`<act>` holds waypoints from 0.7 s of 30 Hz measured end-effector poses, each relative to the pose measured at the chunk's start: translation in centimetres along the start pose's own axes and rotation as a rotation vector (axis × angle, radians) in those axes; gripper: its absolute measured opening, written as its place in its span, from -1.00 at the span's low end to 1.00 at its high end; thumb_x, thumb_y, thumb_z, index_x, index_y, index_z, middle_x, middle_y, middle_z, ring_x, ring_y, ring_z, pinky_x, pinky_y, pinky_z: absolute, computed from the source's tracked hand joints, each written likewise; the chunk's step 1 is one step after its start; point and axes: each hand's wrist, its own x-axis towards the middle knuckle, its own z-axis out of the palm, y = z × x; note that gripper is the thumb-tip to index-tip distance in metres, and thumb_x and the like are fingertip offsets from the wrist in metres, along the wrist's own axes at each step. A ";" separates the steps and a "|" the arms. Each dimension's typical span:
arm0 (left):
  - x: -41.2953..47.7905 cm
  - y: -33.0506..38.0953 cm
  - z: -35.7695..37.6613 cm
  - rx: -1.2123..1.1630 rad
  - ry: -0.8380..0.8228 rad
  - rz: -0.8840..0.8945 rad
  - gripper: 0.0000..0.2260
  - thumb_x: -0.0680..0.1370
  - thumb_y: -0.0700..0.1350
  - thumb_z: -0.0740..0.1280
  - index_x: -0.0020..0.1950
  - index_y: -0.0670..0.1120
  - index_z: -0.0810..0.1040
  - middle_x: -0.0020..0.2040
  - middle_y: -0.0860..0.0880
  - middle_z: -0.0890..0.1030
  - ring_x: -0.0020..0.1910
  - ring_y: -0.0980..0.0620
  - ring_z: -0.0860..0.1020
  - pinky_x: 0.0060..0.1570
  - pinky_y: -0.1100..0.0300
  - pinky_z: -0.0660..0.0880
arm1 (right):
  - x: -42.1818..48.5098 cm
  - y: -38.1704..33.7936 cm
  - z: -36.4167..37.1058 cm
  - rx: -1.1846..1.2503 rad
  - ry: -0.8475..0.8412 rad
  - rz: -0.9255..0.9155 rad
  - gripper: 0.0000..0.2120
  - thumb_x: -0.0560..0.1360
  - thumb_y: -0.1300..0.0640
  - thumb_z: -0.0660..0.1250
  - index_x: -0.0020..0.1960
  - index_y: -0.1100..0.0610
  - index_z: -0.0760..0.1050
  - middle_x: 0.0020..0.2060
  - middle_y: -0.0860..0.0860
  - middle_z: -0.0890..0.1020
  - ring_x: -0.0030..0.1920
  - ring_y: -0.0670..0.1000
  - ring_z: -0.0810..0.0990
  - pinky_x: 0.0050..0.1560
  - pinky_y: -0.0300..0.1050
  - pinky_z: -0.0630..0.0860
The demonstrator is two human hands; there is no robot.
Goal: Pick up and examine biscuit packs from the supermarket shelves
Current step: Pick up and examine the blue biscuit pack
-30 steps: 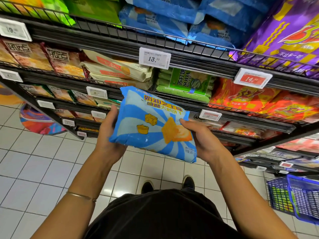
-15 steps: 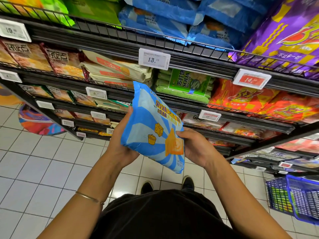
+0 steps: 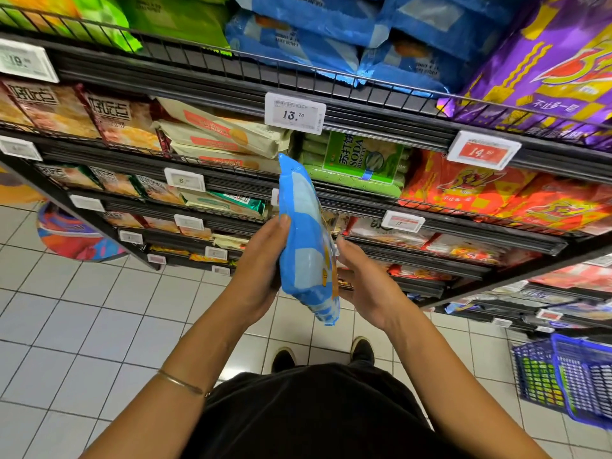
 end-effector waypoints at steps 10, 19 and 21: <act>0.3 -0.7 0.3 0.126 -0.008 0.112 -0.55 0.60 0.23 0.34 0.45 0.10 0.53 0.40 0.08 0.59 0.40 0.04 0.55 0.20 -0.03 0.59 | -0.5 -1.7 0.6 0.142 -0.224 -0.110 -0.33 0.49 -0.34 0.38 0.52 -0.08 0.43 0.43 0.08 0.55 0.42 0.19 0.52 0.43 0.28 0.45; 0.1 -1.7 0.1 0.280 0.110 0.143 -0.34 0.44 0.12 0.55 0.50 0.05 0.45 0.42 0.02 0.50 0.34 0.10 0.56 0.19 0.16 0.60 | -1.8 -1.6 1.0 0.578 -0.383 0.055 -0.34 0.69 -0.27 0.08 0.56 0.20 0.38 0.54 0.21 0.40 0.49 0.24 0.38 0.56 0.17 0.27; 0.2 -1.9 -0.2 0.271 0.120 0.126 -0.30 0.43 0.12 0.57 0.52 0.06 0.43 0.45 0.02 0.48 0.36 0.06 0.55 0.24 0.09 0.60 | -2.2 -1.3 0.9 0.614 -0.399 0.085 -0.26 0.68 -0.32 0.00 0.55 0.24 0.37 0.46 0.25 0.47 0.46 0.23 0.38 0.55 0.12 0.26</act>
